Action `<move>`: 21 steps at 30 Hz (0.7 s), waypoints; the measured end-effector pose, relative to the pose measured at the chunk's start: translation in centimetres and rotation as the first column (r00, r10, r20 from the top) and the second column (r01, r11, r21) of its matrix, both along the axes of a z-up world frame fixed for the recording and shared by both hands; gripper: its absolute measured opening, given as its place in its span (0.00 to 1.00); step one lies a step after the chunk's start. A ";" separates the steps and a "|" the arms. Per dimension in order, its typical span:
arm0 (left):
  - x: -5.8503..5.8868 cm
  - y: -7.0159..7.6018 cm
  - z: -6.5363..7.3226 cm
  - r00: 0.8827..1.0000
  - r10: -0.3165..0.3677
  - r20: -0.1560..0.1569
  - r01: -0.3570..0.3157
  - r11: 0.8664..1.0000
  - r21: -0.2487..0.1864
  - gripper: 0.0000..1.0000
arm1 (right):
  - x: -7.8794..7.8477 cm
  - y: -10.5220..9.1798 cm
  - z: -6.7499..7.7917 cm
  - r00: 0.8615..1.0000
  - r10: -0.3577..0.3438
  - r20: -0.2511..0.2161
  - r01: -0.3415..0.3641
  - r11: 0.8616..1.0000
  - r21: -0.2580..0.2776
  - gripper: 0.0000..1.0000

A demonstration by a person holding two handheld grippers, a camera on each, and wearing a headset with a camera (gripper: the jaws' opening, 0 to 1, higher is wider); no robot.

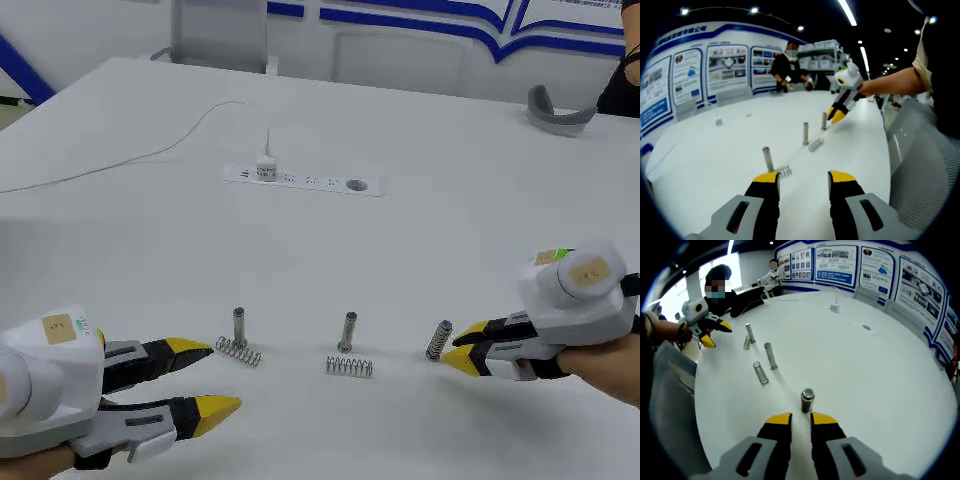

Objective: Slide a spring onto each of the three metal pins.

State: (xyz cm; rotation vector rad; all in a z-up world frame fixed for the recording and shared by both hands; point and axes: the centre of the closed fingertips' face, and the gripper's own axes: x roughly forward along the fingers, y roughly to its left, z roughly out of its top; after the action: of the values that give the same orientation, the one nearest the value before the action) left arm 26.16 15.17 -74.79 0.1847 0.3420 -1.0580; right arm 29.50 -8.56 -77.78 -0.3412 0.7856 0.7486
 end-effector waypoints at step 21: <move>0.0 -0.3 0.2 1.000 -0.009 0.007 0.009 1.000 0.001 0.39 | -1.7 6.1 0.3 0.988 0.155 0.004 -0.156 0.988 0.010 0.15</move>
State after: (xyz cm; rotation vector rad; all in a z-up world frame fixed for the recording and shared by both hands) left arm 26.12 14.89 -74.58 0.1908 0.3359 -1.0660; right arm 27.85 -2.45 -77.43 -0.3979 0.7575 0.8977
